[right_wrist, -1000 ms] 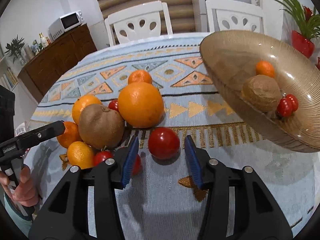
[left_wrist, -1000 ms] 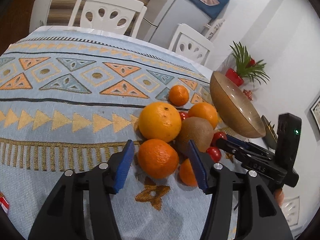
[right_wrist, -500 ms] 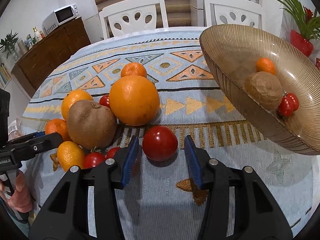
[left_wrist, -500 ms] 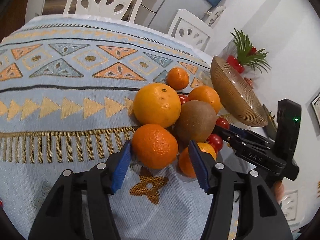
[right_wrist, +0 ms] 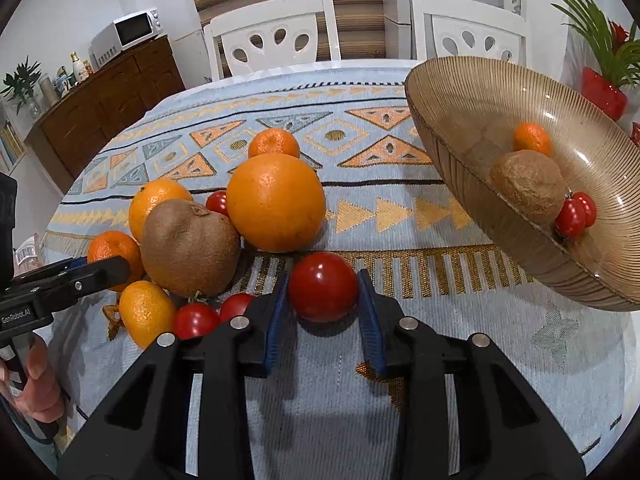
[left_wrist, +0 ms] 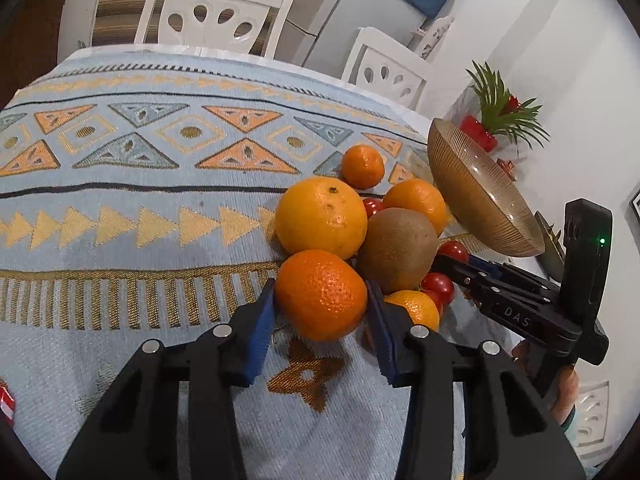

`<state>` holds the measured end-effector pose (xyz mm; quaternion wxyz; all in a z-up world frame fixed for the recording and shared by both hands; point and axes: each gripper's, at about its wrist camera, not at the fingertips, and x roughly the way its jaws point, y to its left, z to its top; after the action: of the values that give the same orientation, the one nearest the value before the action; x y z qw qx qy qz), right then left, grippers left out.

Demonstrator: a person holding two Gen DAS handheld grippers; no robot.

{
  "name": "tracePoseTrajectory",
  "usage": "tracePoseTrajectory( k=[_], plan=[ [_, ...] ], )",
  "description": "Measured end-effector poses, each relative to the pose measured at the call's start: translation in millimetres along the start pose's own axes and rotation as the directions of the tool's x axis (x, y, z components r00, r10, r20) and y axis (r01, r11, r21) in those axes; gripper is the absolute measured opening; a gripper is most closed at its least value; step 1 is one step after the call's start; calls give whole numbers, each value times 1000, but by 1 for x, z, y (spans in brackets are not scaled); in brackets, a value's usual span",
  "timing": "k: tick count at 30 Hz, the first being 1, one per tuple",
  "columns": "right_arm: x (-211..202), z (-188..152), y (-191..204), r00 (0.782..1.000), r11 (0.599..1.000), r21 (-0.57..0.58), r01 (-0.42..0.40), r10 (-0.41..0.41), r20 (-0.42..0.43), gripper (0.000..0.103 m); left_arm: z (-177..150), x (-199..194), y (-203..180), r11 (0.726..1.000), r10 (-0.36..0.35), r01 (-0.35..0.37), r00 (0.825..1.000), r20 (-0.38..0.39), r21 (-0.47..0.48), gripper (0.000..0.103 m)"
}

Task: Organize fruits
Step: 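Grasp another red tomato with the right tool while the left tool grasps a tangerine, then carry the tomato and tangerine into the amber glass bowl and open both tools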

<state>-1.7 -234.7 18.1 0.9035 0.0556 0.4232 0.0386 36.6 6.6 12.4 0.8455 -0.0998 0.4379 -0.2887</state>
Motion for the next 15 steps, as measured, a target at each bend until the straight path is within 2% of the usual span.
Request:
tracePoseTrajectory(
  k=[4,8,13,15],
  plan=[
    [-11,-1,-1,999,1000,6,-14,14,43,34,-1,-10,-6,1000,14,-15,999,46,25,42],
    [-30,-1,-12,995,996,52,-71,68,68,34,2,-22,-21,999,20,-23,998,59,48,42],
    [-83,9,-40,984,991,99,-93,76,161,34,18,-45,-66,991,-31,17,995,98,135,42],
    [-103,16,-54,979,991,116,-72,48,198,34,29,-52,-90,983,-64,44,992,110,176,42]
  ],
)
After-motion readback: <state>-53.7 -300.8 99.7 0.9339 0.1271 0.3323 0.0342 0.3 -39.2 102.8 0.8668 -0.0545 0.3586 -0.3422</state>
